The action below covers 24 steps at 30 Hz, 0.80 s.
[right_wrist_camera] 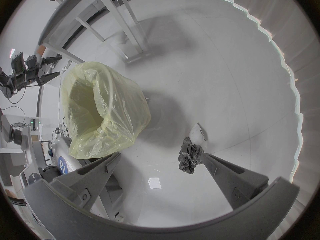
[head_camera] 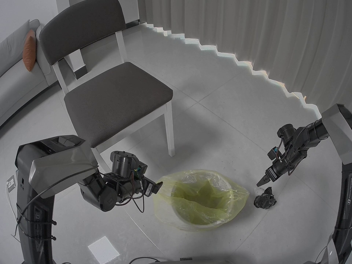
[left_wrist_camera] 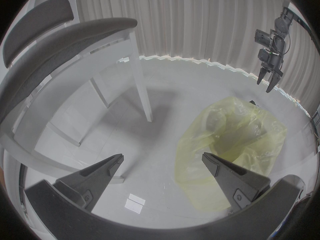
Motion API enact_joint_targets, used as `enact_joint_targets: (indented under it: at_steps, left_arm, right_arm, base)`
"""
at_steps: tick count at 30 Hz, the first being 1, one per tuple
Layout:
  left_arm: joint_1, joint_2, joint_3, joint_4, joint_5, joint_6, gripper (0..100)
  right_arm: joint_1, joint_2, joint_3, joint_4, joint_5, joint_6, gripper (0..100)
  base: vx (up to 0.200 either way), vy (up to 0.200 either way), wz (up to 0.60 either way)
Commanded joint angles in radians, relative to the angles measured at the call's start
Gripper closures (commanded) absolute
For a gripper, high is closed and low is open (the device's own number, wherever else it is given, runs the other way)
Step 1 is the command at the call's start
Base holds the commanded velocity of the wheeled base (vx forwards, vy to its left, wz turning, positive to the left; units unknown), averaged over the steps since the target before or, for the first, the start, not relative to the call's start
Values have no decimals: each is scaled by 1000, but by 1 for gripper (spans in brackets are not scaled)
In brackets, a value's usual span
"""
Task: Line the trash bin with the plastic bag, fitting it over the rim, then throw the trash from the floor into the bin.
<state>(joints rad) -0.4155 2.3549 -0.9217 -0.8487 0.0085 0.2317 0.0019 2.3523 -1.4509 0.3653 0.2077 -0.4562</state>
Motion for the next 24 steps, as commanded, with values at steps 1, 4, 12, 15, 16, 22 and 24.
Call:
enact_joint_targets:
  at_steps: [1, 4, 12, 15, 16, 22, 24]
  left_arm:
    - [-19, -11, -22, 34, 5, 3, 0]
    - [1, 21, -20, 59, 16, 3, 0]
    - [26, 176, -215, 172, 76, 43, 0]
    - [29, 208, -322, 258, 71, 47, 0]
    - [24, 218, -362, 304, 71, 44, 0]
    - [7, 262, -582, 574, 61, 47, 0]
    - [1, 273, -648, 665, 57, 49, 0]
  right_arm:
    - [-17, -38, 52, -26, 4, -1, 0]
    - [-19, -50, 93, -69, 2, -2, 0]
    - [-13, -119, 190, -141, -1, -2, 0]
    - [-13, -165, 225, -141, -1, -2, 0]
    - [-13, -179, 234, -141, -1, -2, 0]
    - [-7, -232, 276, -141, -4, -4, 0]
    - [-3, -243, 294, -141, -4, -4, 0]
  base:
    - [0, 0, 0]
    - [0, 0, 0]
    - [0, 0, 0]
    - [0, 0, 0]
    - [0, 0, 0]
    - [0, 0, 0]
    - [0, 0, 0]
